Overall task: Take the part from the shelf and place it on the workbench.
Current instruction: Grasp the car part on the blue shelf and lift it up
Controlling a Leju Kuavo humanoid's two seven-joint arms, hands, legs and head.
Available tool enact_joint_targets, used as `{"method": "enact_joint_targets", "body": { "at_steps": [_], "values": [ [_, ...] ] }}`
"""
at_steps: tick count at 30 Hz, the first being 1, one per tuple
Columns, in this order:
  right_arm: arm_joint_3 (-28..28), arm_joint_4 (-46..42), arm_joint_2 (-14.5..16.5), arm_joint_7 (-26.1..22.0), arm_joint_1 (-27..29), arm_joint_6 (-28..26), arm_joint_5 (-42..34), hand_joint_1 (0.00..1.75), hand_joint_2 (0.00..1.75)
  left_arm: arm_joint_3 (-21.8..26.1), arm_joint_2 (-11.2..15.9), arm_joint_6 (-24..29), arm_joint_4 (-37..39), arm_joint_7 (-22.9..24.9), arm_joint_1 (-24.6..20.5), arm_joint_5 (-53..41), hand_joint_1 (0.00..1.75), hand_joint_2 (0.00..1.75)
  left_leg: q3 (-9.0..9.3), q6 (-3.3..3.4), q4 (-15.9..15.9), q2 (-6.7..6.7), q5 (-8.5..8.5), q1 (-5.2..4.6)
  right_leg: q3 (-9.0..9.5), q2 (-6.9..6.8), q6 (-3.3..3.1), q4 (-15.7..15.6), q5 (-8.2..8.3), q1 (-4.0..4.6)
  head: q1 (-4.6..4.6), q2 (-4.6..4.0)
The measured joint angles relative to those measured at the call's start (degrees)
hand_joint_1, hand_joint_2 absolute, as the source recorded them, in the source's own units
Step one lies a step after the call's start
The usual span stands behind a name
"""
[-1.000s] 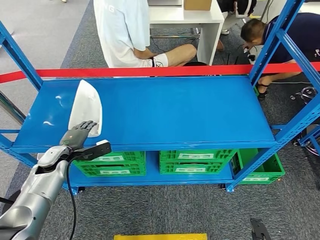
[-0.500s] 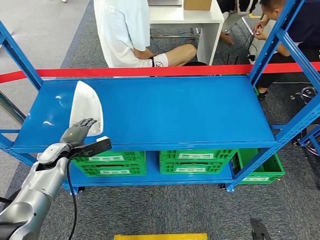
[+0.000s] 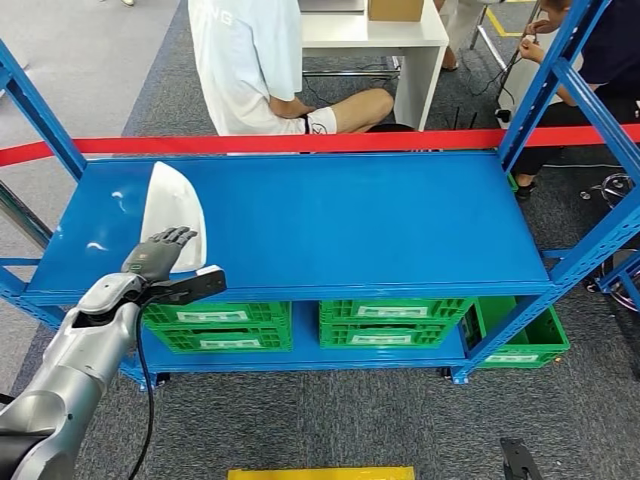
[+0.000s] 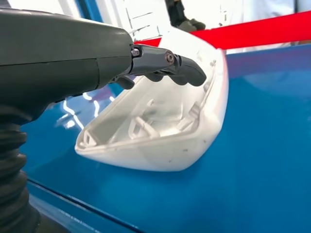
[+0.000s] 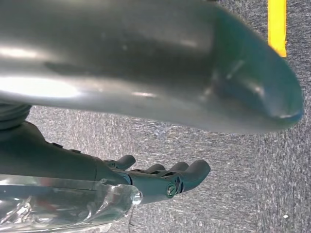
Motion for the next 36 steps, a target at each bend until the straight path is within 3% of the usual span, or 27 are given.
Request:
{"method": "enact_joint_targets", "body": {
  "at_steps": [17, 36],
  "values": [
    [-0.3, 0.0, 0.0, 0.0, 0.0, 0.0, 0.2, 0.0, 0.0, -1.1, 0.0, -0.1, 0.3, 0.1, -2.8, 0.3, 0.0, 1.75, -0.01, -0.08, 0.0, 0.0, 0.07, 0.0, -0.02, 0.01, -0.03, 0.0, 0.07, 0.0, 0.0, 0.01],
    [-1.5, 0.0, 0.0, -0.8, -0.1, -0.4, -1.7, 0.0, 0.0, -1.6, -0.3, -0.6, 2.1, 0.0, -1.8, 1.9, 0.0, 1.75, -0.02, -0.08, 0.0, 0.0, 0.07, 0.0, -0.01, 0.01, -0.03, 0.0, 0.07, 0.01, 0.0, 0.01]
  ]
}}
